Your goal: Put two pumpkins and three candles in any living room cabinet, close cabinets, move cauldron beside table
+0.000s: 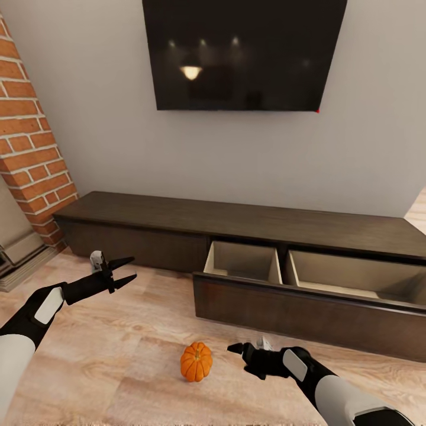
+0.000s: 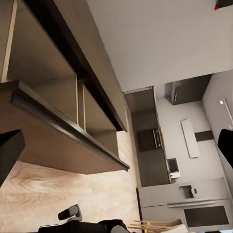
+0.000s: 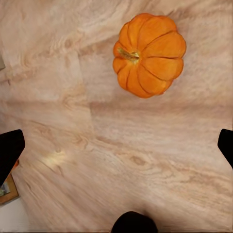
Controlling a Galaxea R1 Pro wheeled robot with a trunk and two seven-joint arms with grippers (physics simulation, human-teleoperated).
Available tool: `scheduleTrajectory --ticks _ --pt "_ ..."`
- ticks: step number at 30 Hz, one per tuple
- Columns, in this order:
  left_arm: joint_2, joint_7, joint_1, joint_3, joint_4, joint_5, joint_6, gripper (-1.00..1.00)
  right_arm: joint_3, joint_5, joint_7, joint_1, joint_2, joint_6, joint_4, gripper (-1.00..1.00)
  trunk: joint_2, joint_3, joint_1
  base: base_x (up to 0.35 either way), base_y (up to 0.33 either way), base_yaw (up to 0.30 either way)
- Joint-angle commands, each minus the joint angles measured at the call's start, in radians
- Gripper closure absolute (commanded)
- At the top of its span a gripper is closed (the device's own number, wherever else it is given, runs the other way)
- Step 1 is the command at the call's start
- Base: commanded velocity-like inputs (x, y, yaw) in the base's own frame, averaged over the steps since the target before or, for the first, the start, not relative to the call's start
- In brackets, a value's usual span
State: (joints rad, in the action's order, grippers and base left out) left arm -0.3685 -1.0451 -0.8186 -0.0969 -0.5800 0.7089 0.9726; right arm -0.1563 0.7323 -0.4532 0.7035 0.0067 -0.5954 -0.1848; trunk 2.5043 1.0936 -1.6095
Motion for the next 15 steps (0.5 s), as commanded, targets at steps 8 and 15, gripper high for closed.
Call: scheduleTrajectory --ticks 8,15 --pt "0.000 -0.003 -0.001 -0.001 0.000 0.000 0.005 -1.00 -0.008 0.005 -0.001 0.001 -0.001 -0.020 -0.002 -1.00 0.002 0.032 -0.003 0.000 0.000 0.000" --pt "0.000 -0.003 -0.001 -0.001 0.000 0.000 0.005 -1.00 -0.006 0.000 -0.001 0.001 -0.001 0.003 -0.009 -1.00 0.004 0.059 -0.006 0.000 0.000 0.000"
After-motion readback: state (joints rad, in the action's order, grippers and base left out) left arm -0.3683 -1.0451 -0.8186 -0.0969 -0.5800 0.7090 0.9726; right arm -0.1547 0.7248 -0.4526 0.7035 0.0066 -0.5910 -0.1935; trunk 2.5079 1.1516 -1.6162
